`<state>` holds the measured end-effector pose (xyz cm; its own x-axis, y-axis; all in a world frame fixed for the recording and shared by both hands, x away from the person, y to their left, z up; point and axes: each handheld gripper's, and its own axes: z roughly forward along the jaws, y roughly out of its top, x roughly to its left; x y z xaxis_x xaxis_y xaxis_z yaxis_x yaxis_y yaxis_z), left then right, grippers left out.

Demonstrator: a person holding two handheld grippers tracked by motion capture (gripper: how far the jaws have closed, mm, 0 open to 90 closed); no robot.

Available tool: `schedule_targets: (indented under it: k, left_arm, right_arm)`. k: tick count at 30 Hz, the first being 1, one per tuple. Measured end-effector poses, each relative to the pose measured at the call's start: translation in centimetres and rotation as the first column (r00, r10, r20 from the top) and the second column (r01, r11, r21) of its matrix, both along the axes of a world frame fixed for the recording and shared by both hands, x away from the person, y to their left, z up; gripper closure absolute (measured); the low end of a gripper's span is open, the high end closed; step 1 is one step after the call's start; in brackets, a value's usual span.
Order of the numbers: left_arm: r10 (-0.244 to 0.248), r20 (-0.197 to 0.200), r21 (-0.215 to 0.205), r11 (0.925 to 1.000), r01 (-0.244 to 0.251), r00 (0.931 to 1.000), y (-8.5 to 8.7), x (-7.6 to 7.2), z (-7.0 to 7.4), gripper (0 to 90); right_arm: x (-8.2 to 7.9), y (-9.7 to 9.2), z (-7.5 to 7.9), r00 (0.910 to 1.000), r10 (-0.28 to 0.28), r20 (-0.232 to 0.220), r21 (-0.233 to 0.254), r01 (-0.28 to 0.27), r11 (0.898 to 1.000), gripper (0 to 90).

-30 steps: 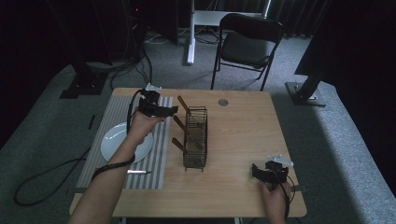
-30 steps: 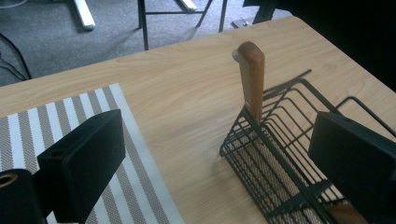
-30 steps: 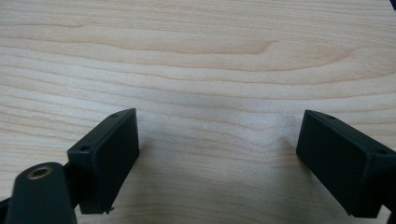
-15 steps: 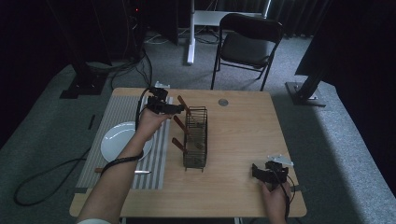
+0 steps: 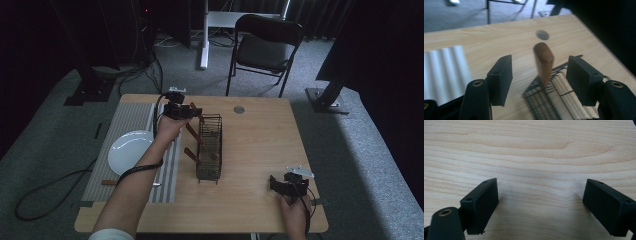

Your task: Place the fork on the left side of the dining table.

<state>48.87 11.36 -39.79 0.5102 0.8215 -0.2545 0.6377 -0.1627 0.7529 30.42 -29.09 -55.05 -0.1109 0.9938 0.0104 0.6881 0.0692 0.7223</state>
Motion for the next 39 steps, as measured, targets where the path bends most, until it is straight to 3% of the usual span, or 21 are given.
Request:
schedule_targets:
  k: [4,5,6,10,14,17,19,26,29,39]
  left_arm:
    - [-0.011,0.0,-0.031,0.9995,0.011,0.9999,0.0,0.1,-0.2,50.2]
    - [-0.011,0.0,-0.031,0.9995,0.011,0.9999,0.0,0.1,-0.2,51.7]
    - [-0.026,-0.015,-0.06,0.9979,0.025,0.9995,0.0,0.2,-0.3,52.0]
    - [-0.03,-0.022,-0.073,0.9969,0.028,0.9993,0.2,0.3,-0.4,55.8]
    - [-0.036,-0.027,-0.028,0.999,0.035,0.999,0.0,0.3,-0.6,61.9]
    - [-0.03,-0.045,-0.038,0.9989,0.029,0.9985,0.1,0.3,-0.8,67.3]
    - [-0.044,-0.055,-0.09,0.9952,0.039,0.9975,0.4,0.4,-1.0,75.8]
    - [-0.031,-0.044,-0.109,0.9937,0.026,0.9985,0.6,0.2,-0.8,80.4]
    - [-0.04,-0.022,-0.078,0.9962,0.039,0.9989,0.4,-0.1,-0.3,80.5]
    - [-0.056,0.016,-0.103,0.993,0.057,0.9983,1.1,-1.4,1.9,80.6]
  right_arm:
    - [0.0,0.0,0.0,1.0,0.0,0.0,0.0,0.0,1.0,12.8]
    - [0.0,0.0,0.0,1.0,0.0,0.0,0.0,0.0,1.0,12.8]
    - [0.0,0.0,0.0,1.0,0.0,0.0,0.0,0.0,1.0,12.8]
    - [0.0,0.0,0.0,1.0,0.0,0.0,0.0,0.0,1.0,12.8]
    - [0.0,0.0,0.0,1.0,0.0,0.0,0.0,0.0,1.0,12.7]
    - [0.0,0.0,0.0,1.0,0.0,0.0,0.0,0.0,1.0,12.8]
    - [0.0,0.0,0.0,1.0,0.0,0.0,0.0,0.0,1.0,12.7]
    - [0.0,0.0,0.0,1.0,0.0,0.0,0.0,0.0,1.0,12.8]
    - [0.0,0.0,0.0,1.0,0.0,0.0,0.0,0.0,1.0,12.8]
    - [0.0,0.0,0.0,1.0,0.0,0.0,0.0,0.0,1.0,12.8]
